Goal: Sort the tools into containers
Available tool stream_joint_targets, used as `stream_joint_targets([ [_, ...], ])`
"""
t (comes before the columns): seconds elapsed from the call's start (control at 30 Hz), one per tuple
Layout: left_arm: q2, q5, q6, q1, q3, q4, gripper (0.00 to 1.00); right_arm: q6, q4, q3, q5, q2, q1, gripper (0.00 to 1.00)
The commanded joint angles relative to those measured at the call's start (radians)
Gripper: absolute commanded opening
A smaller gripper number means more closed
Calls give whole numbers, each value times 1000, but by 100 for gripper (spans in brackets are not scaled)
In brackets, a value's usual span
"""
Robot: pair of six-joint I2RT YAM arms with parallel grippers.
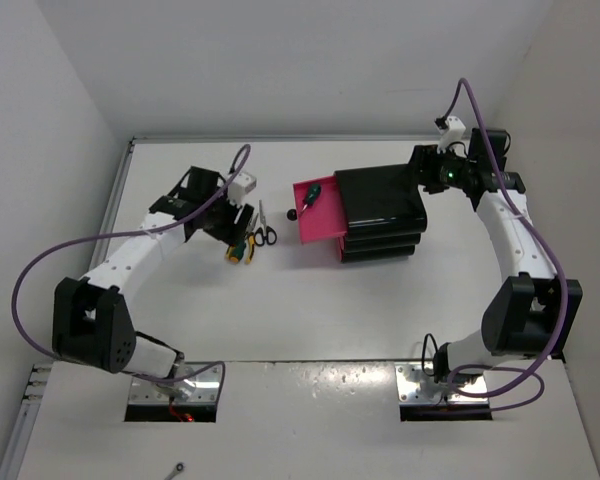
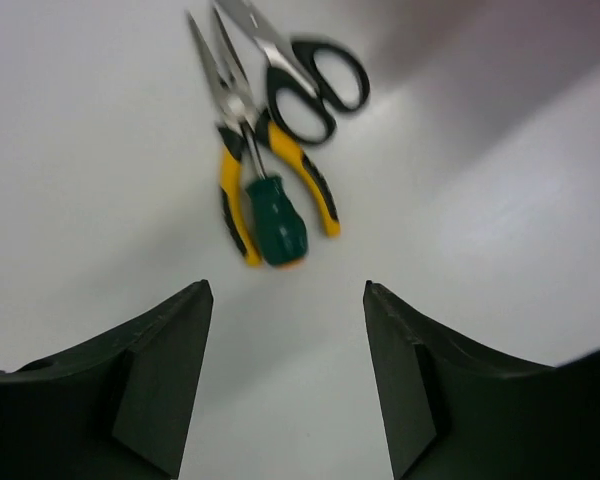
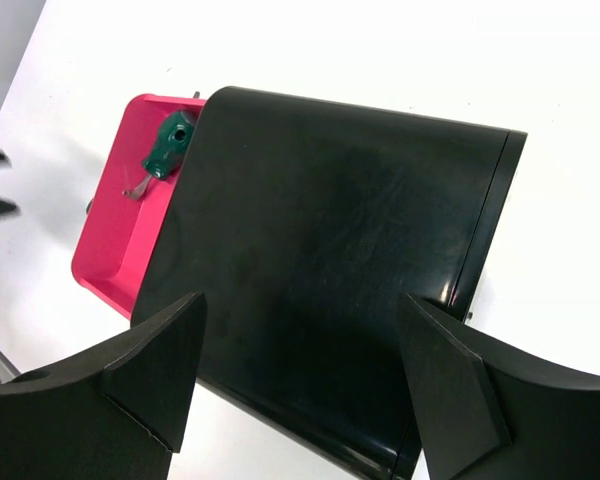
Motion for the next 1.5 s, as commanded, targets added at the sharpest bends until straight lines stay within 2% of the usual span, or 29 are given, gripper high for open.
stream_joint_targets([
  [0.0, 24, 56, 11, 16, -50, -63, 67, -11, -1, 46, 9, 4, 2, 76],
  [0.23, 139, 55, -68, 16, -93, -4, 58, -21, -21, 46, 19, -5, 2, 76],
  [0.6, 261, -16, -122, 16, -60, 62, 58, -21, -21, 37, 19, -5, 2, 76],
  [1.17, 428, -34, -122, 16, 25, 101, 58, -21, -21, 37, 19, -5, 2, 76],
  [1.3, 437, -44, -122, 16, 25, 110, 49, -30, -30, 37, 28, -5, 2, 76],
  [1.33, 437, -44, -122, 16, 25, 110, 45, -30, -30, 37, 28, -5, -7, 76],
  [1.37, 437, -44, -122, 16, 25, 121, 35, -30, -30, 37, 28, -5, -7, 76],
  [1.47, 428, -35, -122, 16, 5, 121, 28, -30, -30, 28, 28, -5, -7, 76],
])
